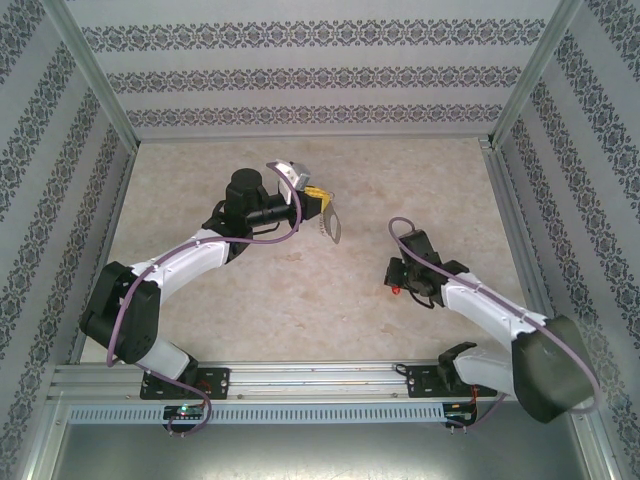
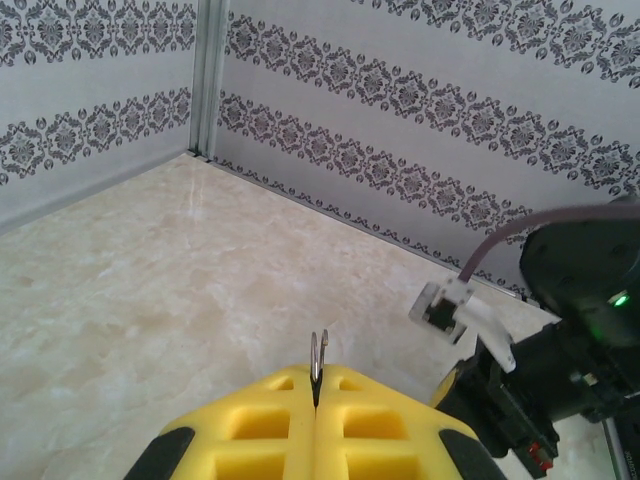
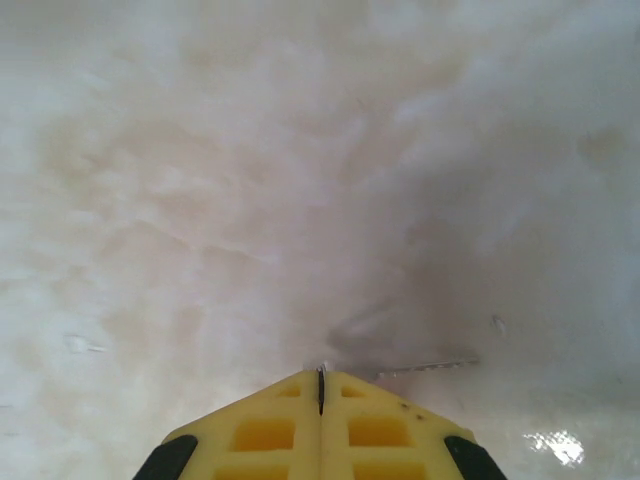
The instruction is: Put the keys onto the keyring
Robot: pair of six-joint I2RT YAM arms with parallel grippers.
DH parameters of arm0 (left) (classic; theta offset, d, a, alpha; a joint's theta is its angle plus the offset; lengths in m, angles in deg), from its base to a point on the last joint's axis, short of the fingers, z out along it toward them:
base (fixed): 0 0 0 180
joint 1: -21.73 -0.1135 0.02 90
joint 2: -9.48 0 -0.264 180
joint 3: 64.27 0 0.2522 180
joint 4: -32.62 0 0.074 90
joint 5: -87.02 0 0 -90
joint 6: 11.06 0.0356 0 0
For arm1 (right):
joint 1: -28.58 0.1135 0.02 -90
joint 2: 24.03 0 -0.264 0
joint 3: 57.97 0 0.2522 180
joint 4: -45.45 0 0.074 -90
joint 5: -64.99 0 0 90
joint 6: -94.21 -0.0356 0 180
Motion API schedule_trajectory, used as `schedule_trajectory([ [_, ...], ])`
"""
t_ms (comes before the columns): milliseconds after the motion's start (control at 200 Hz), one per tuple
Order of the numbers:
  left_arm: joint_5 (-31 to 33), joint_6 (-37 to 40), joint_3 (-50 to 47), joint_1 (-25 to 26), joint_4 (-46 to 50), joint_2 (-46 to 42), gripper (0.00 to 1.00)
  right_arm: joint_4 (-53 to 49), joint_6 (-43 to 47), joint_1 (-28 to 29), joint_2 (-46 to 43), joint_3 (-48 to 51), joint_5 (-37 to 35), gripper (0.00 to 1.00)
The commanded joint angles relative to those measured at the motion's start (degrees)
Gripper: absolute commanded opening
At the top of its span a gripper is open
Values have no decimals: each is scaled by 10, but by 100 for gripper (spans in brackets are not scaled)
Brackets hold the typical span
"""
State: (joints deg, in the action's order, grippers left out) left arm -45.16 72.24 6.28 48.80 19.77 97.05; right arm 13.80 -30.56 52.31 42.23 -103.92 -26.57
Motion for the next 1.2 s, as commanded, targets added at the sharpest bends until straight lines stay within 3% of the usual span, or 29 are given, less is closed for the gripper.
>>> schedule_trajectory([
  [0,-28,-4,8,6,-31,-4,0,61,58,-16,-42,-39,33,0],
  [275,-60,3,18,6,-21,-5,0,253,89,-102,-23,-64,221,0],
  [620,-111,26,41,11,11,-4,0,428,97,-124,10,-86,409,0],
  [889,-116,52,66,28,62,-3,0,501,69,-122,11,-76,425,0],
  [1194,-111,52,79,40,66,9,0,478,97,-87,-32,-68,385,0],
])
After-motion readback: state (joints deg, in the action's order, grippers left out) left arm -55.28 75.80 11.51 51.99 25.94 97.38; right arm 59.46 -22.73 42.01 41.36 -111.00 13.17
